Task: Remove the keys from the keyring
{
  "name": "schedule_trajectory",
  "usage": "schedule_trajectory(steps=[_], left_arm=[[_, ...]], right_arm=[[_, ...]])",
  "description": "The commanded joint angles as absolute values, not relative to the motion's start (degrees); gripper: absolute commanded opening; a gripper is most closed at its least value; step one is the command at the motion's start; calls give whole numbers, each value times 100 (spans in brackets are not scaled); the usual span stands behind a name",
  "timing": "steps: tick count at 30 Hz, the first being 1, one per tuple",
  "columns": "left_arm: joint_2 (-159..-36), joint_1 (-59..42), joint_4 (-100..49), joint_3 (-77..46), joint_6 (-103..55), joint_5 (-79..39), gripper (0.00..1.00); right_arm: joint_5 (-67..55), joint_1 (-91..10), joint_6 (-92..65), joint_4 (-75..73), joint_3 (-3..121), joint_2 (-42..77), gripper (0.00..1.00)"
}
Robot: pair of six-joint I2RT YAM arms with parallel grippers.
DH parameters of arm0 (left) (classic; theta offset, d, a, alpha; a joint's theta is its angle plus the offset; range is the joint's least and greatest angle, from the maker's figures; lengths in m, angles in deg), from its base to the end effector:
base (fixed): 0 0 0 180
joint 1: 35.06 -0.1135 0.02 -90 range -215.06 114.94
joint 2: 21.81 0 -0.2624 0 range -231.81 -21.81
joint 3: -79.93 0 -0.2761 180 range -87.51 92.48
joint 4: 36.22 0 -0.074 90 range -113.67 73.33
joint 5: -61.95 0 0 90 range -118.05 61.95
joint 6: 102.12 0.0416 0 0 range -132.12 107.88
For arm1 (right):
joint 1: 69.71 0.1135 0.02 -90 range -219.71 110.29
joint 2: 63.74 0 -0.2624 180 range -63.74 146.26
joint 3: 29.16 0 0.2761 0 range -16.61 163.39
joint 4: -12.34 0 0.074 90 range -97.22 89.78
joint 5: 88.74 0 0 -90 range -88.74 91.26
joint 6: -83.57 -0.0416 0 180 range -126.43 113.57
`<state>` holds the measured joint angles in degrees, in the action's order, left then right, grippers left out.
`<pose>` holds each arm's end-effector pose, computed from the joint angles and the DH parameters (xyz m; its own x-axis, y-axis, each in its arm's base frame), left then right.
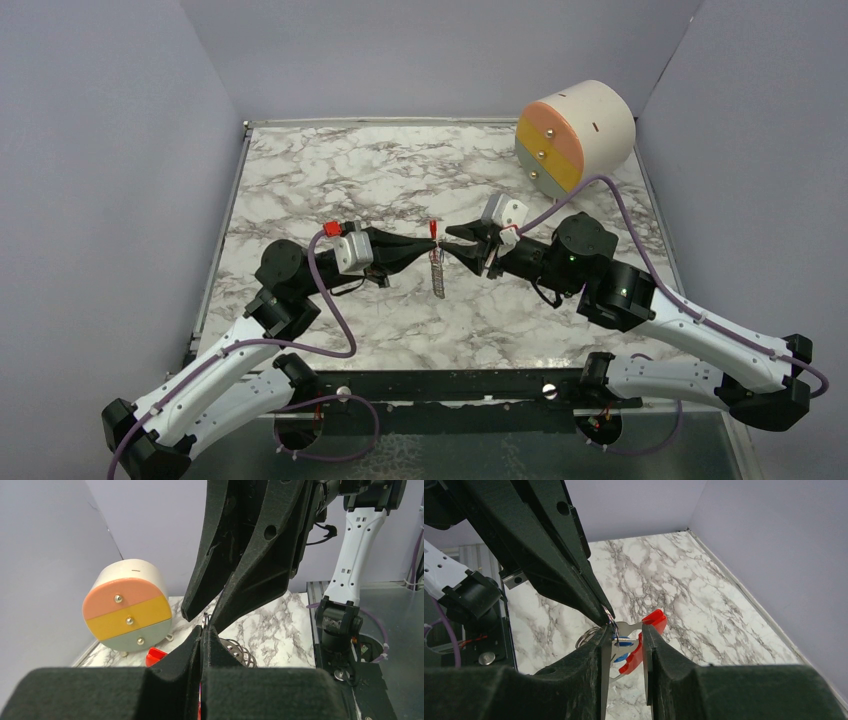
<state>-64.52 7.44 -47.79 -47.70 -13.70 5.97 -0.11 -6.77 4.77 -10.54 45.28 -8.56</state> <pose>0.1321 -0.1526 0.3771 0.2408 -0.2517 -0.9374 0.9515 0.2519 0.1768 0.1111 0.2197 0.4127 0.1469 -0.1394 -0.9793 -0.8895 0.4144 -0.1924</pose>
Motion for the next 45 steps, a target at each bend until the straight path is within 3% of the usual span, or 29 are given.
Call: schedule_trajectory(steps=[1,10,26,45], left_arm=[[-6426,771,-5176,-4726,-1509,593,0],[-6445,774,-5306,-4750,-1613,593,0],[-6376,772,-6090,-4974,-2077,413,0],[-6588,771,-9080,-5844,-3540,-478,0]], right_arm=[[-150,-644,477,-936,4676,-899,28],[-166,-646,464,-966,4685,-871,2],[-285,-644,462,-931,4523,-893,2],[-656,-645,414,-834,4390,-1005,2]])
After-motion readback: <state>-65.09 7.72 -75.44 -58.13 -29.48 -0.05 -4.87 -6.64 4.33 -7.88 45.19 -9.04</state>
